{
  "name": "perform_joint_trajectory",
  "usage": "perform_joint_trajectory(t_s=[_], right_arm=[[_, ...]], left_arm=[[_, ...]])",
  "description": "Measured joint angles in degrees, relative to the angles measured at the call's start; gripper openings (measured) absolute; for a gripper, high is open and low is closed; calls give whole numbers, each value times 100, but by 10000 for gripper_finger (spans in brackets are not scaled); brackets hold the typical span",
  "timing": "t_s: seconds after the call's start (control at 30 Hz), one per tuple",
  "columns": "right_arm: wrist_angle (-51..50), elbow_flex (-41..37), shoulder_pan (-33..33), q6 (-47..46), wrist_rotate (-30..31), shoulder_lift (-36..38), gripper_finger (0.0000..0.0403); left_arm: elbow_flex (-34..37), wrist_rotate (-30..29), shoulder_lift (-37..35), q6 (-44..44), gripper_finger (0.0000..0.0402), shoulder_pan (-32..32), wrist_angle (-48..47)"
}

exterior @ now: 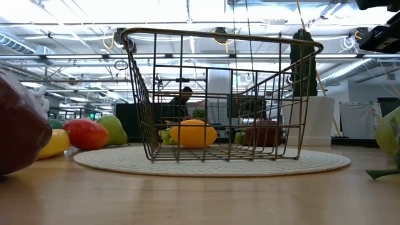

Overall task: Build produce basket
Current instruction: Put the bottom green pear into the black wire basket

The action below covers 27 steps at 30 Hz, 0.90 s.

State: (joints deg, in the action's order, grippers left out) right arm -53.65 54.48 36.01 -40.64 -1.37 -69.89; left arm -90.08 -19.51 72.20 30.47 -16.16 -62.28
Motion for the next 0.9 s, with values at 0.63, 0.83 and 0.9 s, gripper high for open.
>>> perform_joint_trajectory(t_s=[0.63,0.83,0.9], right_arm=[[573,-2,-83,-561,-21,204,6],[1064,-2,-136,-1222,-22,741,4],[1261,-1,-134,-1320,-26,947,4]], left_arm=[[0,-9,0,-172,177,0,-3],[0,-10,2,-172,177,1,-7],[0,-11,2,-172,177,13,-5]])
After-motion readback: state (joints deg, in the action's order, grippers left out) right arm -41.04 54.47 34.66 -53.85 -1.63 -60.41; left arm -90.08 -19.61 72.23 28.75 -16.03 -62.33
